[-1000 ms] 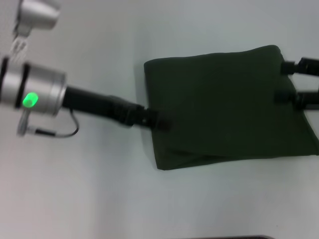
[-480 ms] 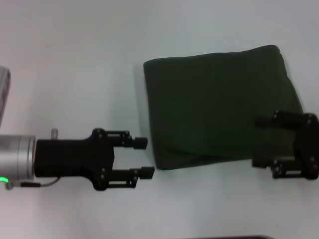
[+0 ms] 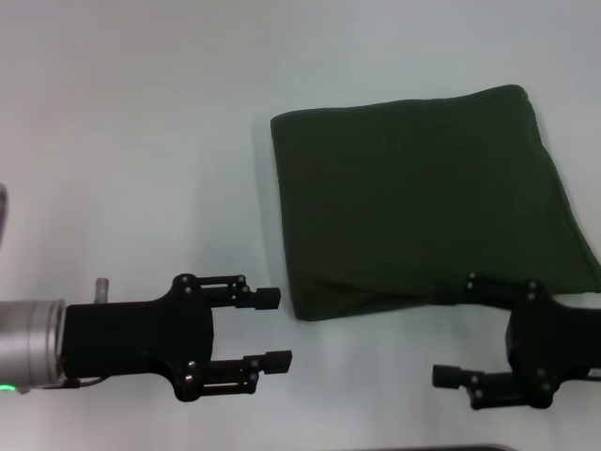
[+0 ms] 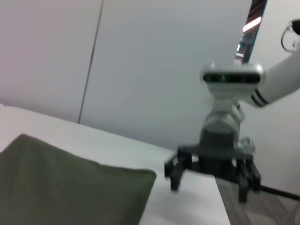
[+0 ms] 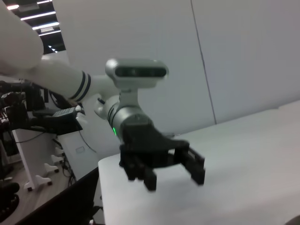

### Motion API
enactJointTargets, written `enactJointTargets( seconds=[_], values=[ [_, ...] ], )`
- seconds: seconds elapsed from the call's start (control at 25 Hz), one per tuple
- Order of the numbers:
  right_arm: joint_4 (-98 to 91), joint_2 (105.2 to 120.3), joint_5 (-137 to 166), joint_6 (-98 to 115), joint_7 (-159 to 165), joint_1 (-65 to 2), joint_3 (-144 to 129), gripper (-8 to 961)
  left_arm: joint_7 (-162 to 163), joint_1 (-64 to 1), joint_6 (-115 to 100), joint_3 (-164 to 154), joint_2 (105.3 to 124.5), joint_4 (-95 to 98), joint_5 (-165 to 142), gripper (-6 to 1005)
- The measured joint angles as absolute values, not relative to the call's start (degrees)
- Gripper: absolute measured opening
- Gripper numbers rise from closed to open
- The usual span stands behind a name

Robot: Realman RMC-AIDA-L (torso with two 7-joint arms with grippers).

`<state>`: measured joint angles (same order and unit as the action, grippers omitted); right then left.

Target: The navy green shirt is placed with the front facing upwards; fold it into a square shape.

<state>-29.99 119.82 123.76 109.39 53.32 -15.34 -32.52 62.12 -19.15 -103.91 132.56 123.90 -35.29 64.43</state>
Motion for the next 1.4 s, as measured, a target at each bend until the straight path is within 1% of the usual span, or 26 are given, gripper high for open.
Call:
enactJointTargets(
  seconds=[0.24,0.64,1.4],
  values=[
    [-24.26,119.87,124.1,106.94,49.69,-15.65,-32.73,882,60.32,-18.27,-105.92,135.6,123.87,-33.12,64.1,668],
    [-22.8,119.96,124.1,105.64,49.17,-15.92,-33.25,882,57.73,-16.24,-106.27,135.36,123.41,-32.95,63.74,666],
    [-21.5,119.96,124.1,105.71,49.04,-15.91,-34.15,882,57.58,-16.24,-105.6,135.76,123.74,-33.23,63.84,662]
  ],
)
